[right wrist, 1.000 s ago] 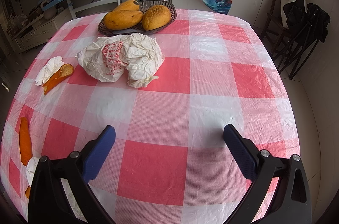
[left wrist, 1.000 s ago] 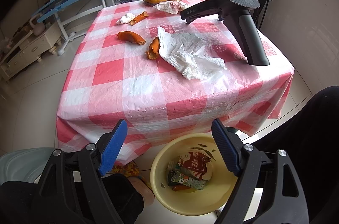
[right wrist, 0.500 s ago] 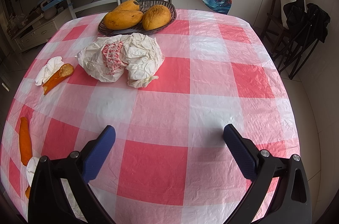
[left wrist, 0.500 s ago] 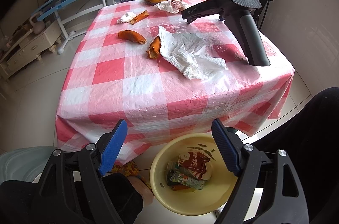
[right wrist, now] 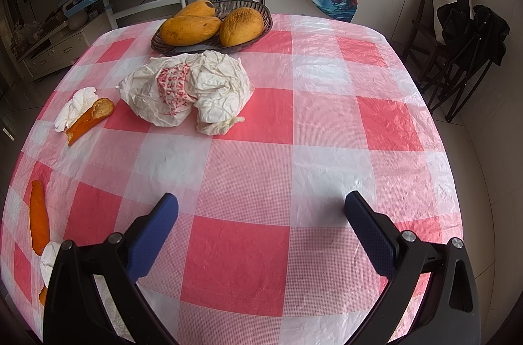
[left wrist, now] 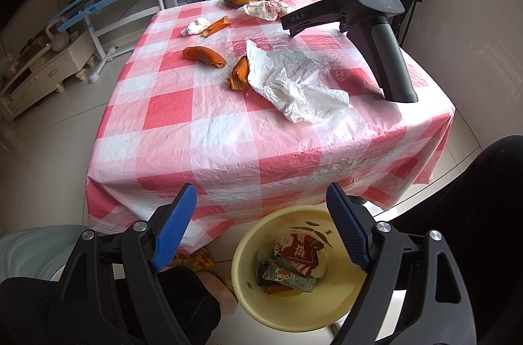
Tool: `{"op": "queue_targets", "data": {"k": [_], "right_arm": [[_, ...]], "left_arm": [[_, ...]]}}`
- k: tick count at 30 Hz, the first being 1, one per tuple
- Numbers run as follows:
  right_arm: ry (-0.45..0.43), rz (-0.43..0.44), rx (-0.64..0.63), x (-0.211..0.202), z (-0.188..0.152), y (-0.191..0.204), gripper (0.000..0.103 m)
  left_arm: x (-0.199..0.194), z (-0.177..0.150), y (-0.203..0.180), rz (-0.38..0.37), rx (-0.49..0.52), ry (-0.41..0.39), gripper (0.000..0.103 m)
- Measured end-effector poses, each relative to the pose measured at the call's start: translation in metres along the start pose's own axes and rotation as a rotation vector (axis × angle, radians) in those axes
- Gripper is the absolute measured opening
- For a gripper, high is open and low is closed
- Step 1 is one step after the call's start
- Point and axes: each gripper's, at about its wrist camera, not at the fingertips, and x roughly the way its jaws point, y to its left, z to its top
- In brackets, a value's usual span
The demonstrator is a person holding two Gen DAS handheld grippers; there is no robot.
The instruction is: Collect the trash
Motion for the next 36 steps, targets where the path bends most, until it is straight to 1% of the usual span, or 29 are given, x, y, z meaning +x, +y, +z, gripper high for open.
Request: {"op": "queue_targets", "data": {"k": [9,17,21,25,28,33,36], "right_arm": [[0.000,0.000,0.000,0.000,0.000,0.000,0.097],[0.000,0.000,0.000,0.000,0.000,0.000,0.097],[0.000,0.000,0.000,0.000,0.000,0.000,0.097],[0.000,0.000,0.000,0.000,0.000,0.000,0.097],[0.000,0.000,0.000,0.000,0.000,0.000,0.097],[0.001,0.000,0.000,0.000,0.001,0.000,0.097],[0.001,0.000,0.000,0.000,0.001,0.000,0.097]], "left_arm": [[-0.001,0.001,0.000,0.000,0.000,-0.003,0.078],[-0.017,0.007,0.010,0.004,-0.034,-0.057,0.078],[-0.022,0.010,0.020,-0.001,-0.082,-0.069,0.078],[-0.022,0.009,0.034,-0.009,-0.145,-0.058,0.078],[-0.023,0.008,0.051,-0.023,-0.218,-0.055,0.078],[-0.021,0.013,0.091,-0.069,-0.387,-0.058,0.078],[-0.018,0.029,0.105,-0.062,-0.415,-0.069,0.078]]}}
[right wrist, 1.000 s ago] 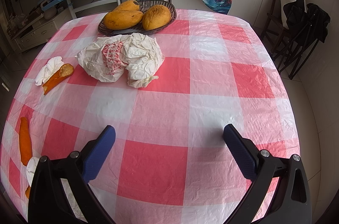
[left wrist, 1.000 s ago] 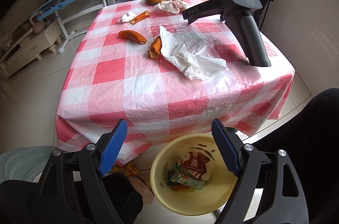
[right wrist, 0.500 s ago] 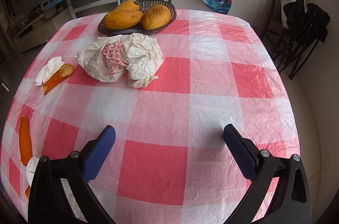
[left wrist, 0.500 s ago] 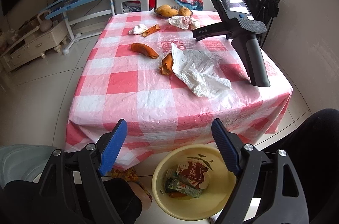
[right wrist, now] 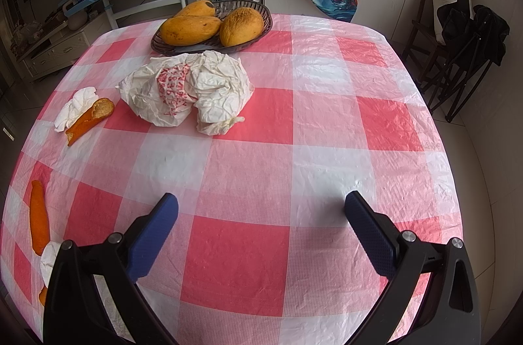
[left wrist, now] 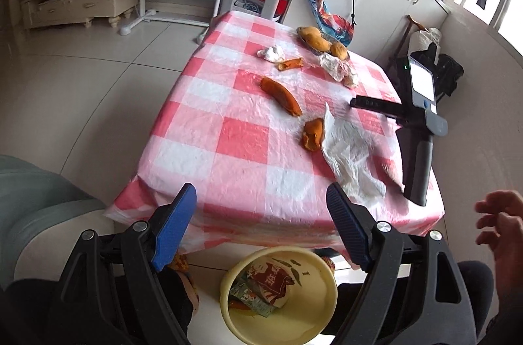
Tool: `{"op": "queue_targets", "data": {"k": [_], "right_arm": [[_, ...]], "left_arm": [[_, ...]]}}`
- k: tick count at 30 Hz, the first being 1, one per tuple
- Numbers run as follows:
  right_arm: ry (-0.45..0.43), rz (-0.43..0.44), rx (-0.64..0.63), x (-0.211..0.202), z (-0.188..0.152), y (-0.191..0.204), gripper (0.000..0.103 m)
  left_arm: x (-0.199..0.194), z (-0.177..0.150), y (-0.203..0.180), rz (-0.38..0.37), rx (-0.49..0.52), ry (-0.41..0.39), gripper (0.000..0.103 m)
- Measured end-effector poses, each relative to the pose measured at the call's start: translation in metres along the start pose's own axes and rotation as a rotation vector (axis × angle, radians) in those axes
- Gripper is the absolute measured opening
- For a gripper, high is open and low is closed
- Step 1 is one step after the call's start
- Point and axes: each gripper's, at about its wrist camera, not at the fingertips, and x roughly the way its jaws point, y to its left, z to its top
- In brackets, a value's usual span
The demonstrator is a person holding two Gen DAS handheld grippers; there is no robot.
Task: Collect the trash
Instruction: 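Move the left tool back over the table toward the orange peel, then grasp the long orange peel with the left gripper while the right grasps the white tissue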
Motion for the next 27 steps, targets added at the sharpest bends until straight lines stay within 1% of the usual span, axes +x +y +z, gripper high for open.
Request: {"op": "queue_targets", "data": {"k": [4,7,12,15,17,21,24,26,27], "right_arm": [[0.000,0.000,0.000,0.000,0.000,-0.001,0.097],[0.000,0.000,0.000,0.000,0.000,0.000,0.097],[0.000,0.000,0.000,0.000,0.000,-0.001,0.097],[0.000,0.000,0.000,0.000,0.000,0.000,0.097],[0.000,0.000,0.000,0.000,0.000,0.000,0.097],[0.002,0.000,0.001,0.000,0.000,0.000,0.097],[0.038,0.028,-0.038,-0.002,0.001,-0.001,0.097],[0.070,0.043,-0.033,-0.007,0.001,-0.005,0.097],[0.066,0.065,-0.019,-0.013,0.000,-0.008,0.097]], "left_arm": [[0.019,0.035,-0.004,0.007,0.017,0.014,0.078],[0.041,0.063,-0.008,0.019,0.017,0.035,0.078],[0.086,0.097,-0.021,0.020,0.034,0.097,0.078],[0.116,0.108,-0.029,0.036,0.044,0.135,0.078],[0.132,0.111,-0.036,0.038,0.063,0.156,0.074],[0.158,0.111,-0.053,0.069,0.120,0.180,0.071],[0.174,0.108,-0.063,0.073,0.156,0.209,0.062],[0.183,0.106,-0.066,0.075,0.179,0.226,0.047],[0.182,0.105,-0.067,0.088,0.199,0.210,0.042]]}}
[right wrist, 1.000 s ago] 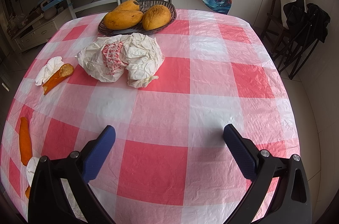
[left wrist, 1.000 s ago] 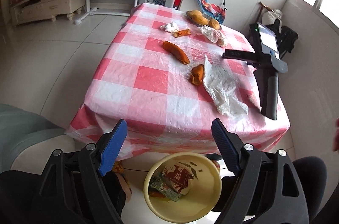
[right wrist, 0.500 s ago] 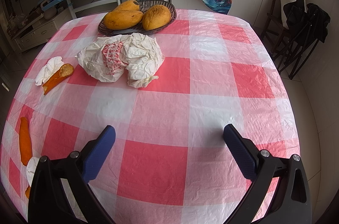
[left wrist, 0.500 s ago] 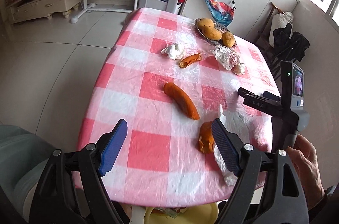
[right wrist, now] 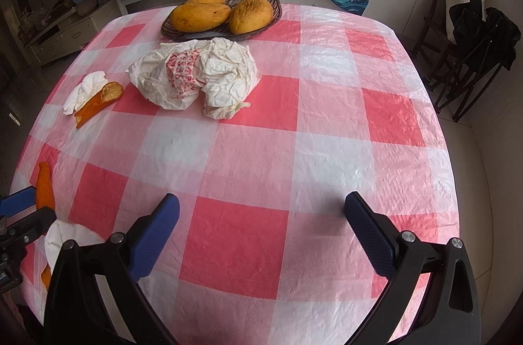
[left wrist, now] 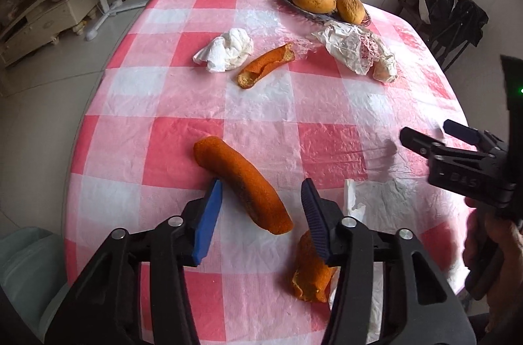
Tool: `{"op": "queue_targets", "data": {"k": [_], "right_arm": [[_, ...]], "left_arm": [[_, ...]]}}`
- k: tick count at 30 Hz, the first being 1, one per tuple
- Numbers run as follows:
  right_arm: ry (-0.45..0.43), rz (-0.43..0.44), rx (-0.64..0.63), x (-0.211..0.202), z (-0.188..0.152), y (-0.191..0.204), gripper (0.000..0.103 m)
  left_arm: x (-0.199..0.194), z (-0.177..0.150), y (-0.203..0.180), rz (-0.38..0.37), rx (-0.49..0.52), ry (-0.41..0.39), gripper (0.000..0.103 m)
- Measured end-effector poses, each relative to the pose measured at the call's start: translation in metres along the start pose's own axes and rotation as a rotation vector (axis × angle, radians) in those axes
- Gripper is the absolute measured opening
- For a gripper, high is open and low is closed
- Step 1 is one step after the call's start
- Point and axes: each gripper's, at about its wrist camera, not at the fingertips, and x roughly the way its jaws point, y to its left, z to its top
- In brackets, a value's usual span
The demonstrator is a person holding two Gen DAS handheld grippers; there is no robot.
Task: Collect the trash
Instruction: 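Grasp the long orange peel with the left gripper while the right grasps the white tissue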
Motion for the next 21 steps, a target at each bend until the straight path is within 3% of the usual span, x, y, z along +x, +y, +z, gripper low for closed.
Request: {"op": "queue_targets", "data": {"k": [2,5,11,14,17,21], "right_arm": [[-0.007,0.035,-0.002,-0.017,-0.008,-0.001,0.097],[-0.038,0.067,-0.067,-0.042,-0.024,0.013,0.097],[-0.115,0.259,-0.199,-0.079,-0.061,0.073,0.097],[-0.077,0.402,-0.266,-0.080,-0.079,0.110,0.097],[-0.083,0.334,-0.319,-0.077,-0.097,0.129,0.097],[-0.098,0.264,-0.301,-0.074,-0.100,0.121,0.097]], "left_arm": [[0.001,0.001,-0.001,0.001,0.019,0.001,0.018],[-0.004,0.001,0.008,-0.030,0.004,-0.004,0.015],[-0.034,-0.001,0.025,-0.047,-0.016,-0.087,0.014],[-0.043,-0.005,0.040,-0.065,-0.048,-0.101,0.014],[-0.046,-0.008,0.053,-0.069,-0.068,-0.099,0.014],[-0.053,-0.009,0.062,-0.088,-0.094,-0.112,0.014]]}}
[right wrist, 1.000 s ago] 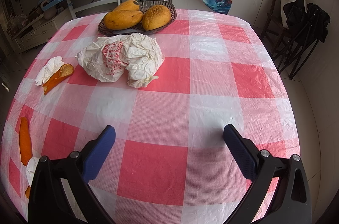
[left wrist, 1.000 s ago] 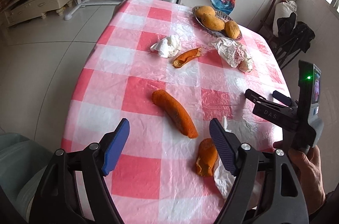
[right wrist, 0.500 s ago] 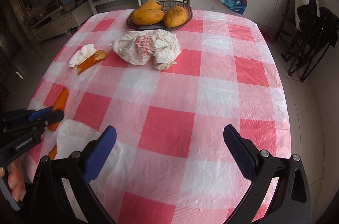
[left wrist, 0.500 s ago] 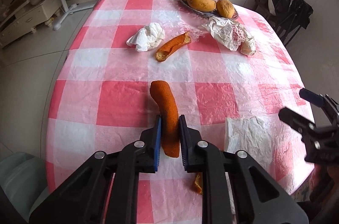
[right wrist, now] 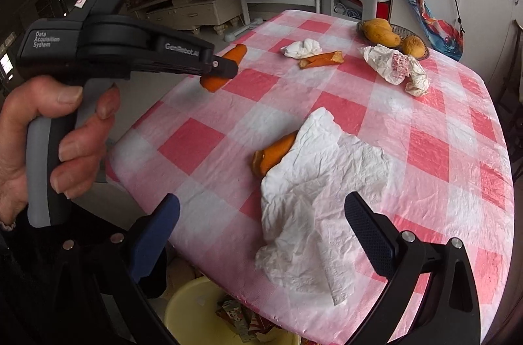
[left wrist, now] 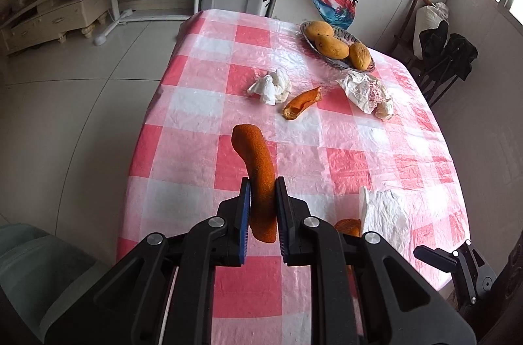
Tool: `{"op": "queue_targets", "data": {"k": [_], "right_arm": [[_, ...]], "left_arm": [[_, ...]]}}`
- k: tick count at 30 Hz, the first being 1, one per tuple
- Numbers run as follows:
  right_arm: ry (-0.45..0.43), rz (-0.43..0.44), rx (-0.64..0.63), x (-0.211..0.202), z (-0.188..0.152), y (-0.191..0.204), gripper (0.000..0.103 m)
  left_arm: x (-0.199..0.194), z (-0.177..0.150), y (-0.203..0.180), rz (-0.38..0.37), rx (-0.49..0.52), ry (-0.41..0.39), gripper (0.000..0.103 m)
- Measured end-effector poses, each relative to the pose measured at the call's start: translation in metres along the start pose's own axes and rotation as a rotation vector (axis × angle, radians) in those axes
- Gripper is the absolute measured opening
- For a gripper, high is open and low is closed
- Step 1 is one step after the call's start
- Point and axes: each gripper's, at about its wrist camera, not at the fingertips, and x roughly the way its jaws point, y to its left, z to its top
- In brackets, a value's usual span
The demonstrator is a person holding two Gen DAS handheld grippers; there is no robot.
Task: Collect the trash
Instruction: 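Grasp the long orange peel with the left gripper while the right grasps the white tissue, then carry peel and tissue over the yellow bucket and open both grippers to drop them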
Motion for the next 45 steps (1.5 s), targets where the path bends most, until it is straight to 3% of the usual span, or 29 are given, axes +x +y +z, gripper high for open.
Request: {"op": "queue_targets", "data": {"k": [5,7,9,11,13,15,22,30,35,45], "right_arm": [[0.036,-0.064,0.054,0.012,-0.005,-0.020,0.091],[0.051,-0.066,0.071,0.015,-0.006,-0.024,0.073],[0.047,-0.076,0.071,0.015,-0.007,-0.027,0.066],[0.040,-0.084,0.069,0.012,-0.007,-0.029,0.052],[0.033,-0.068,0.097,0.010,-0.008,-0.036,0.024],[0.017,-0.041,0.141,0.005,-0.010,-0.044,0.014],[-0.087,0.028,0.241,-0.026,-0.017,-0.049,0.012],[-0.104,0.125,0.222,-0.060,-0.046,-0.013,0.012],[-0.024,0.191,0.184,-0.069,-0.076,0.015,0.012],[0.224,0.196,0.063,-0.046,-0.124,0.063,0.012]], "left_arm": [[-0.007,-0.002,-0.008,-0.010,0.030,-0.022,0.014],[-0.010,-0.002,-0.009,-0.010,0.035,-0.028,0.014],[-0.014,-0.003,-0.008,-0.016,0.031,-0.034,0.014],[-0.019,-0.004,-0.008,-0.022,0.029,-0.040,0.014],[-0.024,-0.006,-0.008,-0.033,0.031,-0.048,0.014],[-0.031,-0.010,-0.009,-0.047,0.038,-0.062,0.014],[-0.056,-0.035,-0.010,-0.069,0.050,-0.092,0.014],[-0.075,-0.072,-0.015,-0.092,0.073,-0.096,0.014],[-0.083,-0.092,-0.020,-0.087,0.093,-0.097,0.014],[-0.095,-0.132,-0.028,-0.081,0.132,-0.076,0.014]]}}
